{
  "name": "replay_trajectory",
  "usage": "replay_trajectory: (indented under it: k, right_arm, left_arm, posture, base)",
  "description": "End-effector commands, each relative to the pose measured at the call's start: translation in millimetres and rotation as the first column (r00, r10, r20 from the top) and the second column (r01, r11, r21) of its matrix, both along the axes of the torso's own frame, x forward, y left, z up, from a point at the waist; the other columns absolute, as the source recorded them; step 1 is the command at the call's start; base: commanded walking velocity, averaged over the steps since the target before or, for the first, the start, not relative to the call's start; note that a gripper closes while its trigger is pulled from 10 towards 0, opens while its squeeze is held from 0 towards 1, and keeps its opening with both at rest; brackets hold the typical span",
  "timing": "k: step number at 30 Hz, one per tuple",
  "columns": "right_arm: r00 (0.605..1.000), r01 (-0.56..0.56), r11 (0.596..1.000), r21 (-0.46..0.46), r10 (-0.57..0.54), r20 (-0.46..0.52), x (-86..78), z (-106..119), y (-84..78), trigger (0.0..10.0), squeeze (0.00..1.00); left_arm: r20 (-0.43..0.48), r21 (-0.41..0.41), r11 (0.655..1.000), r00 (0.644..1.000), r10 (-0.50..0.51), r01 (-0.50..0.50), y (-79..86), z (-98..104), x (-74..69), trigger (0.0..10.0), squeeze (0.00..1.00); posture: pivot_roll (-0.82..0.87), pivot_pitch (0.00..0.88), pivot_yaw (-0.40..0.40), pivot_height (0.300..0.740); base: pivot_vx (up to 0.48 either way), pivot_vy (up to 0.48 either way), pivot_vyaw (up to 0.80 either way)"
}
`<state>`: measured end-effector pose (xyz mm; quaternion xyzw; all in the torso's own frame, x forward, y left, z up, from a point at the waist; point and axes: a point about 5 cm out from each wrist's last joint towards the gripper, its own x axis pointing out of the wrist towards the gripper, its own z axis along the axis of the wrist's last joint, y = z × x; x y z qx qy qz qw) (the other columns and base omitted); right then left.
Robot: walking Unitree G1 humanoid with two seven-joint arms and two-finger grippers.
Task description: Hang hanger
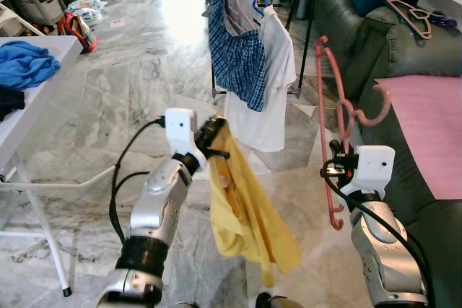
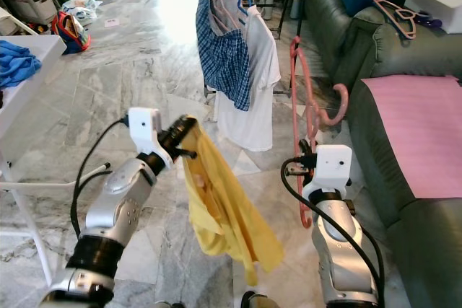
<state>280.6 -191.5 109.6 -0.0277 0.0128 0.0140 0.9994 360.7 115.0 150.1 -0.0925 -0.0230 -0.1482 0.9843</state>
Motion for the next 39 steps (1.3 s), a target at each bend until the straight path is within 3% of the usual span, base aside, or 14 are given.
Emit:
replay_trajectory:
  k: [1,5,8,10,13,19,21,25,28,29,30,32,37,39]
  right_arm:
    - [0.999,-0.032,0.999,0.000,0.032,-0.010,-1.3,1.6,1.5,10.0,0.00]
    - [0.983,-0.159,0.987,-0.027,0.156,-0.098,-9.3,-7.4,4.5,10.0,0.00]
    - [0.936,-0.306,0.951,-0.039,0.294,-0.194,-20.3,-16.0,9.7,10.0,0.00]
    - [0.894,-0.390,0.921,-0.016,0.374,-0.248,-28.2,-21.0,14.1,10.0,0.00]
    - [0.826,-0.498,0.867,0.004,0.476,-0.301,-40.5,-25.1,20.3,10.0,0.00]
    - [0.759,-0.575,0.817,0.040,0.552,-0.345,-52.1,-27.6,25.4,10.0,0.00]
    - [0.702,-0.635,0.770,0.061,0.609,-0.369,-59.9,-28.0,29.4,10.0,0.00]
    - [0.648,-0.681,0.727,0.087,0.654,-0.391,-65.5,-27.7,32.3,10.0,0.00]
    - [0.631,-0.695,0.713,0.087,0.664,-0.400,-66.0,-27.2,32.3,10.0,0.00]
    - [0.628,-0.698,0.711,0.088,0.667,-0.401,-66.1,-27.0,32.3,10.0,0.00]
    - [0.622,-0.703,0.706,0.086,0.669,-0.406,-66.4,-26.7,32.0,10.0,0.00]
    - [0.601,-0.724,0.685,0.083,0.685,-0.412,-68.4,-24.1,30.8,10.0,0.00]
    - [0.565,-0.763,0.642,0.068,0.715,-0.412,-72.7,-12.7,24.8,10.0,0.00]
    - [0.607,-0.751,0.660,-0.016,0.681,-0.409,-67.3,-8.6,17.7,10.0,0.00]
  left_arm:
    - [0.043,0.029,0.997,0.996,0.073,-0.074,8.6,10.2,8.1,0.0,0.00]
    - [0.065,0.094,0.981,0.985,0.162,-0.168,17.2,21.8,24.3,0.4,0.00]
    - [0.067,0.107,0.978,0.983,0.173,-0.179,17.7,25.7,30.3,1.4,0.00]
    - [0.064,0.122,0.977,0.983,0.170,-0.177,18.0,24.3,31.6,2.9,0.00]
    - [0.048,0.134,0.975,0.984,0.173,-0.178,20.0,19.0,32.0,3.1,0.00]
    - [0.052,0.165,0.971,0.985,0.165,-0.171,21.2,15.9,32.5,3.6,0.00]
    - [0.046,0.164,0.976,0.990,0.137,-0.142,21.0,15.3,33.3,4.2,0.00]
    - [0.072,0.188,0.979,0.996,0.062,-0.074,15.9,16.8,32.6,4.9,0.00]
    - [0.099,0.187,0.981,0.993,-0.066,0.046,6.4,19.3,29.9,7.5,0.00]
    - [0.102,0.190,0.980,0.992,-0.076,0.055,5.6,19.4,29.6,7.5,0.00]
    - [0.113,0.205,0.975,0.988,-0.109,0.085,3.5,19.5,28.5,5.7,0.00]
    - [0.127,0.252,0.961,0.980,-0.153,0.117,2.0,18.0,26.3,5.1,0.00]
    - [0.138,0.357,0.934,0.986,-0.090,0.035,14.4,15.8,28.2,5.0,0.00]
    - [0.153,0.422,0.907,0.986,-0.061,-0.010,19.8,16.9,29.5,4.7,0.00]
  posture:
    - [-0.09,0.164,0.032,0.740]
    - [-0.10,0.164,0.038,0.740]
    - [-0.11,0.165,0.047,0.740]
    - [-0.11,0.166,0.049,0.740]
    - [-0.12,0.168,0.052,0.740]
    - [-0.11,0.173,0.052,0.740]
    - [-0.11,0.175,0.050,0.740]
    - [-0.11,0.176,0.049,0.740]
    - [-0.10,0.177,0.049,0.740]
    - [-0.10,0.177,0.049,0.740]
    - [-0.10,0.177,0.049,0.740]
    - [-0.10,0.177,0.049,0.740]
    - [-0.11,0.175,0.050,0.740]
    - [-0.11,0.176,0.049,0.740]
  base:
    - [0.000,0.000,0.00]
    - [0.000,0.000,0.00]
    - [0.000,0.000,0.00]
    - [0.000,0.000,0.00]
    - [0.000,0.000,0.00]
    - [0.000,0.000,0.00]
    - [0.000,0.000,0.00]
    - [0.000,0.000,0.00]
    - [0.000,0.000,0.00]
    - [0.000,0.000,0.00]
    - [0.000,0.000,0.00]
    - [0.000,0.000,0.00]
    - [0.000,0.000,0.00]
    - [0.000,0.000,0.00]
